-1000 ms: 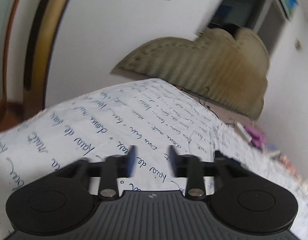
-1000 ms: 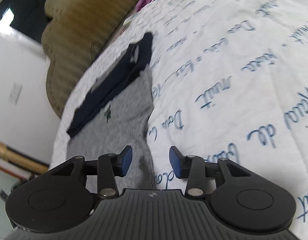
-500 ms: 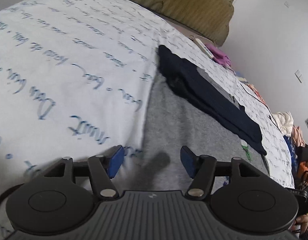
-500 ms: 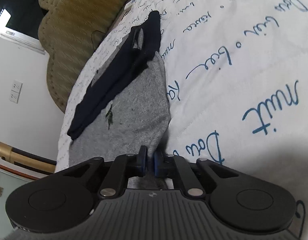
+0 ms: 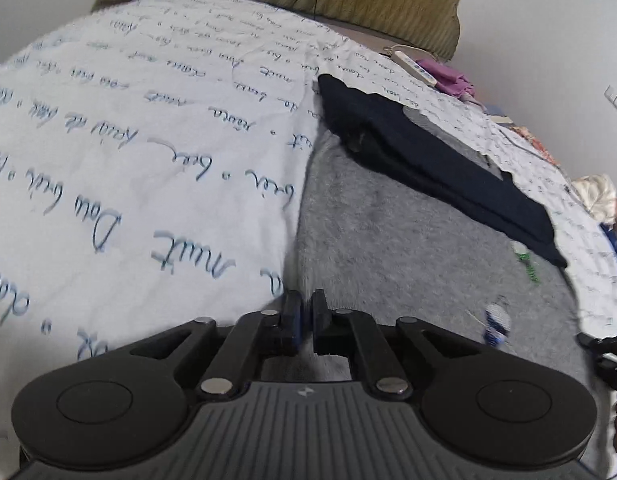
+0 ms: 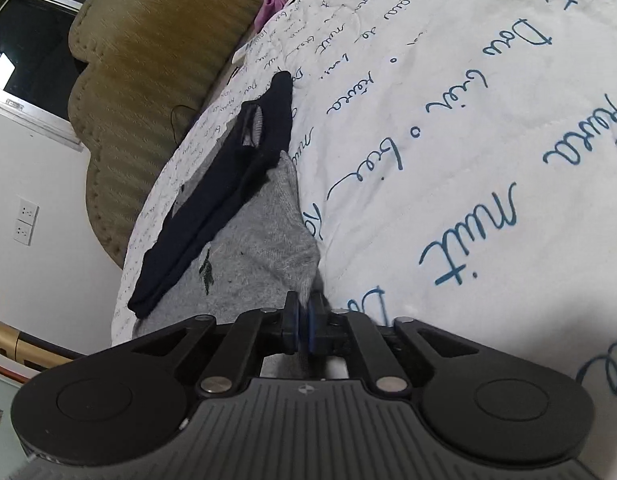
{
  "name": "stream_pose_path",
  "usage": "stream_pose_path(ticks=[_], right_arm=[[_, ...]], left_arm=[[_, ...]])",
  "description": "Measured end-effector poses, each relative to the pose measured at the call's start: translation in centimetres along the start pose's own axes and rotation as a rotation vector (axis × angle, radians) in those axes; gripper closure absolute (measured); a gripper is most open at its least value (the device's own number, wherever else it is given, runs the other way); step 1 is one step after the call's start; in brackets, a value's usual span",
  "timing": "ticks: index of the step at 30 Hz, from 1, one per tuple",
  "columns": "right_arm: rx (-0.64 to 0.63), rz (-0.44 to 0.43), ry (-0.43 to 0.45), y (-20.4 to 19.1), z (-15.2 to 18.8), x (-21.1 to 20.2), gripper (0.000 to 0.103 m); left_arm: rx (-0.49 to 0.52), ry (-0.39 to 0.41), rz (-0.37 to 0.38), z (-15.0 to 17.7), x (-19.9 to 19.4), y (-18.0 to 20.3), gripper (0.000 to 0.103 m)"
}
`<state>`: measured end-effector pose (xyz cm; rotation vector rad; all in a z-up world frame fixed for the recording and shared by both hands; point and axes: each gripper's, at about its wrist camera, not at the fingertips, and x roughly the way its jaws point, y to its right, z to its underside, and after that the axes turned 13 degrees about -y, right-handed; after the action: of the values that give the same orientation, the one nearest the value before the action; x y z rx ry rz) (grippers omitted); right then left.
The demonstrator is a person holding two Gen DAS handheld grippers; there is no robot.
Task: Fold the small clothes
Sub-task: 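Grasp the grey sweater's side edge with both tools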
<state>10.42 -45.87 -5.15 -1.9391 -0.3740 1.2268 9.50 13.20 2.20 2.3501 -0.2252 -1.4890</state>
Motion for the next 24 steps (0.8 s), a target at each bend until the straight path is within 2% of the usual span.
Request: stream_pose_path(ticks=[1, 3, 5, 8, 9, 10, 11, 12, 13, 15, 16, 18, 21, 22, 24], right_arm=[[0.001, -0.005, -0.007, 0.0, 0.2, -0.3, 0.076], [-0.006, -0.043, -0.022, -0.2, 1.3, -1.4, 0.063], [-0.032, -0.082, -0.044, -0.5, 3.0, -2.6, 0.062], [-0.041, -0.110, -0.114, -0.2, 6.0, -3.4, 0.062], [-0.048, -0.111, -0.136, -0.1, 7.0, -3.4, 0.066], [-0.063, -0.098, -0.152, -0.1, 7.8, -3.2, 0.092], [-0.074, -0.078, -0.160, -0.1, 8.4, -3.0, 0.096], [-0.063, -0.066, -0.157, 0.1, 8.8, -2.9, 0.097], [-0.061, -0.072, -0.138, 0.2, 8.9, -3.1, 0.097], [-0.078, -0.033, -0.103, -0.2, 8.9, -4.0, 0.097], [-0.088, -0.009, -0.082, -0.4, 8.8, -4.7, 0.097], [-0.087, 0.036, -0.065, 0.3, 8.6, -5.6, 0.098], [-0.039, -0.013, -0.068, 1.8, 8.5, -5.0, 0.098], [-0.035, -0.017, -0.059, 1.7, 8.6, -5.0, 0.088], [-0.006, -0.044, -0.048, 1.8, 9.1, -5.3, 0.079]], left_arm=[[-0.023, -0.011, 0.033, 0.4, -0.5, -0.5, 0.093], [-0.059, -0.033, 0.110, 1.9, -1.7, -1.6, 0.077], [-0.060, -0.075, 0.166, 3.9, -2.2, -2.3, 0.071], [-0.094, -0.101, 0.260, 6.4, -2.5, -3.4, 0.072], [-0.112, -0.105, 0.282, 6.7, -2.4, -3.7, 0.076], [-0.130, -0.111, 0.284, 6.8, -2.3, -4.0, 0.085], [-0.147, -0.127, 0.262, 6.6, -2.1, -4.2, 0.097], [-0.154, -0.136, 0.256, 6.4, -2.1, -4.4, 0.098], [-0.139, -0.135, 0.238, 6.2, -2.5, -4.2, 0.098], [-0.071, -0.093, 0.139, 5.9, -4.1, -3.5, 0.098], [-0.057, -0.083, 0.121, 5.9, -4.5, -3.6, 0.098], [-0.062, -0.117, 0.137, 5.9, -3.8, -4.4, 0.098], [-0.100, -0.097, 0.168, 6.5, -3.3, -4.8, 0.095], [-0.107, -0.096, 0.199, 6.7, -3.6, -4.9, 0.093], [-0.121, -0.110, 0.253, 7.4, -4.2, -5.2, 0.086]])
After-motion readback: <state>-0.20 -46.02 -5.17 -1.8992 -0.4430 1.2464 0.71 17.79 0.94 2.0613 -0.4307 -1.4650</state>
